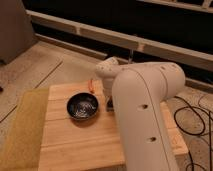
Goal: Place the eraser on the white sponge
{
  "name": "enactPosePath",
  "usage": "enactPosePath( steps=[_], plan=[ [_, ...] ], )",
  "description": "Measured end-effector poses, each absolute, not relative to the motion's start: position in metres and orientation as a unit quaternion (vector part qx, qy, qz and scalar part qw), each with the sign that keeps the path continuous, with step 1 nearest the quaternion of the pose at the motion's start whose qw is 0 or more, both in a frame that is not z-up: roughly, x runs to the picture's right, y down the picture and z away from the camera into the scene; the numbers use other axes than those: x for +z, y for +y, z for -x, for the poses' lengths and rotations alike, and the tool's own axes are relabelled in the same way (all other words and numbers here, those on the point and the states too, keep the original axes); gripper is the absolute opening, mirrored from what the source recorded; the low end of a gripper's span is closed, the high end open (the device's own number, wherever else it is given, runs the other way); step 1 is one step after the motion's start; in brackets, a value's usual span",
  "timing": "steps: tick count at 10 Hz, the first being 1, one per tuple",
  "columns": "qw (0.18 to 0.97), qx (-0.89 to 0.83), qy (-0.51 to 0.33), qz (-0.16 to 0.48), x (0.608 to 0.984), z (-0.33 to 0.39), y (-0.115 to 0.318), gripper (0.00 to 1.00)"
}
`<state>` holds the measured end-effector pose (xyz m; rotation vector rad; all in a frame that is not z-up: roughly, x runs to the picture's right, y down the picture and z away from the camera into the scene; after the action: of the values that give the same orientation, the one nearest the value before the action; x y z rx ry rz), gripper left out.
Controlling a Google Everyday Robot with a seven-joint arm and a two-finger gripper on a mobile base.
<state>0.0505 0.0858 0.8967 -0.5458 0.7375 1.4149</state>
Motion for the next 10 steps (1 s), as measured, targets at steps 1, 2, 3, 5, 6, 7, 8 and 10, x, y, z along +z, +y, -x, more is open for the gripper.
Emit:
enactPosePath(
  steps=[1, 2, 3, 5, 6, 7, 8, 10],
  plan=[
    [0.669, 0.624, 0.324, 0.244, 0.899, -0.050, 0.085, 0.33],
    [0.673, 0.619, 0.321, 0.246, 0.902, -0.047, 0.084, 0.43],
    [0.678, 0.614, 0.319, 0.248, 0.903, -0.044, 0.084, 0.53],
    [0.685, 0.605, 0.314, 0.256, 0.905, -0.036, 0.086, 0.73],
    [0.686, 0.603, 0.313, 0.259, 0.905, -0.034, 0.087, 0.78],
    [0.688, 0.601, 0.312, 0.263, 0.906, -0.031, 0.088, 0.80],
    [0.688, 0.600, 0.311, 0.267, 0.906, -0.029, 0.088, 0.80],
    [0.688, 0.599, 0.309, 0.270, 0.907, -0.028, 0.088, 0.80]
  ],
)
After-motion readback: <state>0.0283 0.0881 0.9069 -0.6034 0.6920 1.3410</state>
